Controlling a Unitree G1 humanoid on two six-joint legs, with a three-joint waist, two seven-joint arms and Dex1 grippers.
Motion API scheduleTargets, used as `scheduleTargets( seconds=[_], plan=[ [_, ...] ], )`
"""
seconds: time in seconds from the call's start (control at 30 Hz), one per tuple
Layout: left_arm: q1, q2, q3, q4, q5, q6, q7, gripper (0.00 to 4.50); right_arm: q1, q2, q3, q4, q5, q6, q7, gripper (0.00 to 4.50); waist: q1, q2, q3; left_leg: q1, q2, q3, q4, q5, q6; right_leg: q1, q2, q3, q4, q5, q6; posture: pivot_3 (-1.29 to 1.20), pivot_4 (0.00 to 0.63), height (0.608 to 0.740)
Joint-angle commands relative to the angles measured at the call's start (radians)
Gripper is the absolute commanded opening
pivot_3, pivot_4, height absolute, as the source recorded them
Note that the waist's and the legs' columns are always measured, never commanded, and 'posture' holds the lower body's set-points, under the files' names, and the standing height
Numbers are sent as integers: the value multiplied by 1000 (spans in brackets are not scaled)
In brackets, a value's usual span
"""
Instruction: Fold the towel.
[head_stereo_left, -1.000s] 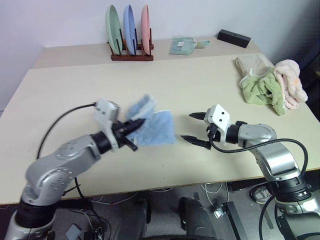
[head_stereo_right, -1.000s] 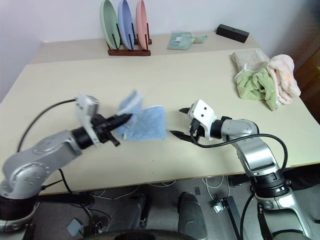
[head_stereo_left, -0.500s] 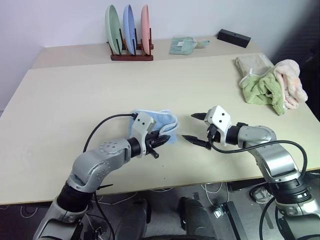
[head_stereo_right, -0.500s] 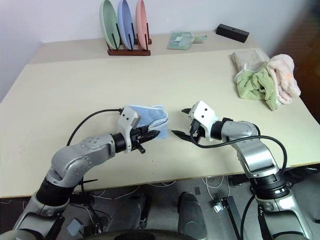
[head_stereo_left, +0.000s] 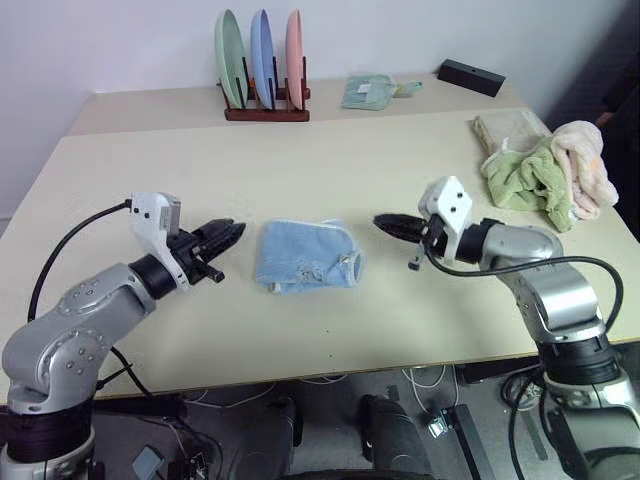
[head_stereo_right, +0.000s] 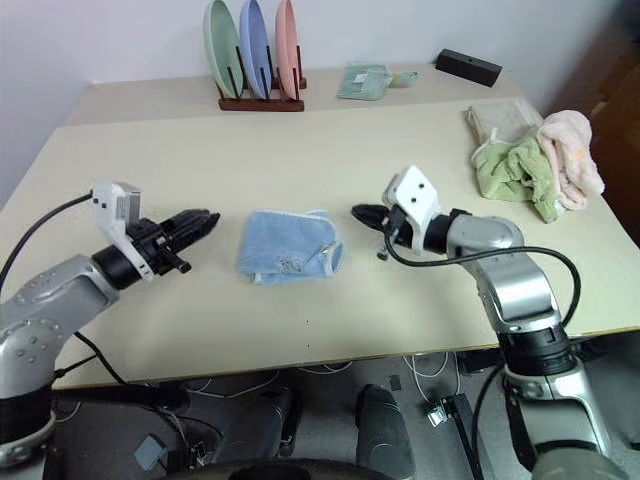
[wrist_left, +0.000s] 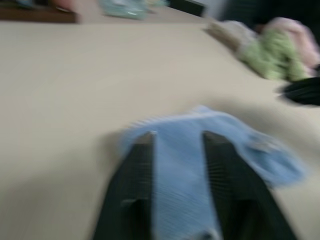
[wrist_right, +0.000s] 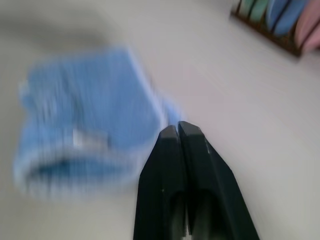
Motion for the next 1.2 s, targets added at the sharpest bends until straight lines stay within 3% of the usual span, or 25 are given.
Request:
scheduleTargets(
  seconds=[0.03, 0.17, 0.33, 0.73, 0.83, 1.07, 1.2],
  plan=[
    [-47, -49, -68, 5, 53, -27, 39, 1454, -45, 68, 38, -57, 38, 48, -31, 49, -1, 0, 0, 0, 0, 0, 0, 0, 0, 0, 0, 0, 0, 0, 0, 0, 150, 740],
    [-80, -129, -224, 80, 174, -63, 36, 1454, -77, 175, 162, 20, -40, 46, -81, 49, -3, 0, 0, 0, 0, 0, -1, 0, -1, -1, 0, 0, 0, 1, 0, 0, 150, 740],
    [-32, -174, -300, 175, 274, -92, 34, 1454, -22, 193, 251, 146, -143, 31, -133, 49, -5, 0, -1, -1, 0, 0, -1, 1, -1, -3, 0, 0, 2, 1, 0, 0, 150, 740],
    [62, -168, -261, 182, 341, -159, -29, 1454, 44, 183, 219, 183, -172, -3, -138, 49, -7, 1, -3, 2, 0, 0, -1, 1, -1, 0, 1, 0, 2, 0, 0, 0, 150, 740],
    [67, -170, -206, 148, 326, -190, -34, 1454, 28, 183, 155, 122, -97, 37, -110, 813, -8, 1, -2, 2, 0, 0, -1, 1, -1, 0, 1, 0, 2, 0, 0, 0, 150, 740],
    [117, -108, -32, 82, 289, -236, -85, 1454, 1, 168, 3, 1, 76, 327, -139, 4266, -8, 1, -2, 1, 1, 0, -2, 0, -1, -1, 1, 0, 1, 0, 0, 0, 150, 740],
    [176, -38, -35, 16, 338, -309, -168, 1454, -20, 210, -56, 42, 133, 498, -217, 4392, -8, 1, -2, 1, 1, 0, -2, 0, -1, -2, 1, 0, 1, 0, -1, 0, 150, 740]
  ],
)
